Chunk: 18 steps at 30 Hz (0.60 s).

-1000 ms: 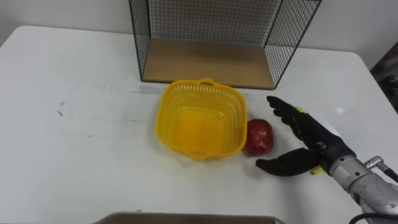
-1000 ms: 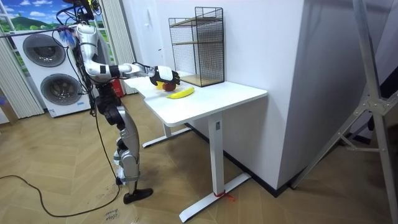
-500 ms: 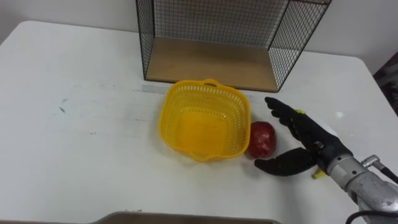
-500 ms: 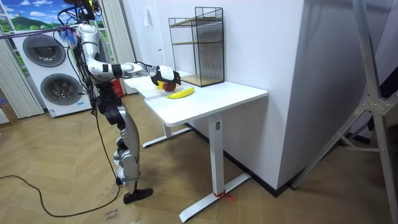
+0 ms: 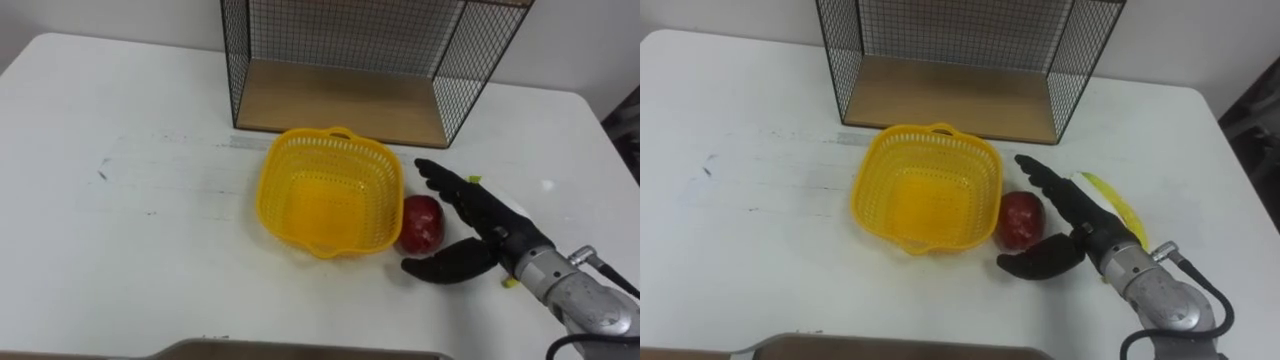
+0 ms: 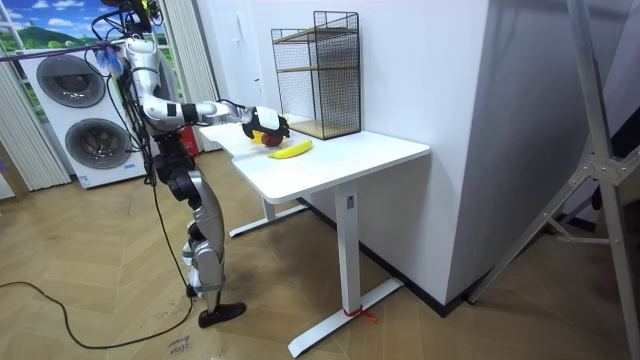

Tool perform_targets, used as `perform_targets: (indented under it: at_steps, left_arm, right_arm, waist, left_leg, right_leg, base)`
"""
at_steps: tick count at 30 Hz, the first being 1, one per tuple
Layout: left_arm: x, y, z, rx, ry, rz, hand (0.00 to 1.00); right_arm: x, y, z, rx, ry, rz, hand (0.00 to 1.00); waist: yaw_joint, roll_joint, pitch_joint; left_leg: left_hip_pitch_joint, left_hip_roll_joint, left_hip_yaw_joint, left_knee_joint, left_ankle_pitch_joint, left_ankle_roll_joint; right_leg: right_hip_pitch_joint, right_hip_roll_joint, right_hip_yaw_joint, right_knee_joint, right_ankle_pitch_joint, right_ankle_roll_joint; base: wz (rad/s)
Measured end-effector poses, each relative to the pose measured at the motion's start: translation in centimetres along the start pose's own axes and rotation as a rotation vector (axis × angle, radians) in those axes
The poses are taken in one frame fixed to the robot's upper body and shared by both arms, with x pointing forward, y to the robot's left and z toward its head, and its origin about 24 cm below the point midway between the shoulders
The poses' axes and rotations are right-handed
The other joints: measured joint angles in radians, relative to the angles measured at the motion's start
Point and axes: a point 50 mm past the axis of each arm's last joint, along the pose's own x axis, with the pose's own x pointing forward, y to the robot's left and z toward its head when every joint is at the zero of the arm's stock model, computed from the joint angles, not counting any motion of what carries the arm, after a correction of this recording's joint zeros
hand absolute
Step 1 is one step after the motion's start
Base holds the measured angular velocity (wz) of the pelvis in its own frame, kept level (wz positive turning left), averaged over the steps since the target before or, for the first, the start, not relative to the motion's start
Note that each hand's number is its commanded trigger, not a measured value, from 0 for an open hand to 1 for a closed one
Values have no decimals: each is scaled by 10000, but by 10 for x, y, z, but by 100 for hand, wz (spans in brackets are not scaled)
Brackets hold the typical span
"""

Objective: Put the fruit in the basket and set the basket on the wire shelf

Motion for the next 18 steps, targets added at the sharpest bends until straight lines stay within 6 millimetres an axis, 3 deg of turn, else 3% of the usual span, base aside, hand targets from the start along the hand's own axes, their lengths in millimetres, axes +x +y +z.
perform_targets:
  at_steps: [18]
  left_arm:
    - [0,-4,-3,-49,240,-124,0]
  right_arm:
    - [2,2,-13,248,503,89,0]
  waist:
    - [192,106,-19]
  left_leg:
    - [3,3,-20,-19,0,0]
  right_leg:
    - [20,5,-11,-6,5,6]
  base:
    - [0]
